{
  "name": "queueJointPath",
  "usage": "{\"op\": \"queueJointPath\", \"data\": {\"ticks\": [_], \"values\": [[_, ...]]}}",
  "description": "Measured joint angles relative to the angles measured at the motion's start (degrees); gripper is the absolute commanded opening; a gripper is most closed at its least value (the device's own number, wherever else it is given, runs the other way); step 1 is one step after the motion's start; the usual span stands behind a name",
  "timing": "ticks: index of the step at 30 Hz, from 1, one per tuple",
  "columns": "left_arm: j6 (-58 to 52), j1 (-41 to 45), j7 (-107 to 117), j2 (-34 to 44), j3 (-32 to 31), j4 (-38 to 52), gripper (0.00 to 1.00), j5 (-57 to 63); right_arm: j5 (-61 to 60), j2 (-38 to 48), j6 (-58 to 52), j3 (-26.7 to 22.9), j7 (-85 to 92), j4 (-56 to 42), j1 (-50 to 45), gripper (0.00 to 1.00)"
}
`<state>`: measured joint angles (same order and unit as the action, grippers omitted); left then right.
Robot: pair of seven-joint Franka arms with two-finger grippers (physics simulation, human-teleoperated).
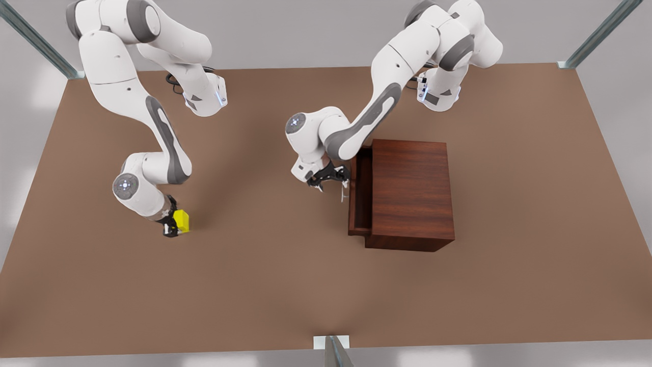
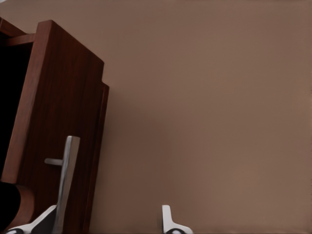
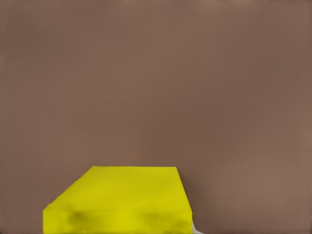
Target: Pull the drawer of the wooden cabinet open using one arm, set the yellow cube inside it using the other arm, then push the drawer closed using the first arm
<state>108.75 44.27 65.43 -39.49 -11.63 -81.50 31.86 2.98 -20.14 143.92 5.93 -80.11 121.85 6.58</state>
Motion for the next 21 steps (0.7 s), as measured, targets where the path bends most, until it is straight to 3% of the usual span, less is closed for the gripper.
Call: {"op": "queueJointPath", "data": {"ticks": [21], "values": [[0.1, 3.5, 4.5, -2.8, 0.2, 5.1, 1.0, 0.4, -0.4, 2.7, -19.3, -0.1, -0.3, -13.9, 3.4, 0.71]]}}
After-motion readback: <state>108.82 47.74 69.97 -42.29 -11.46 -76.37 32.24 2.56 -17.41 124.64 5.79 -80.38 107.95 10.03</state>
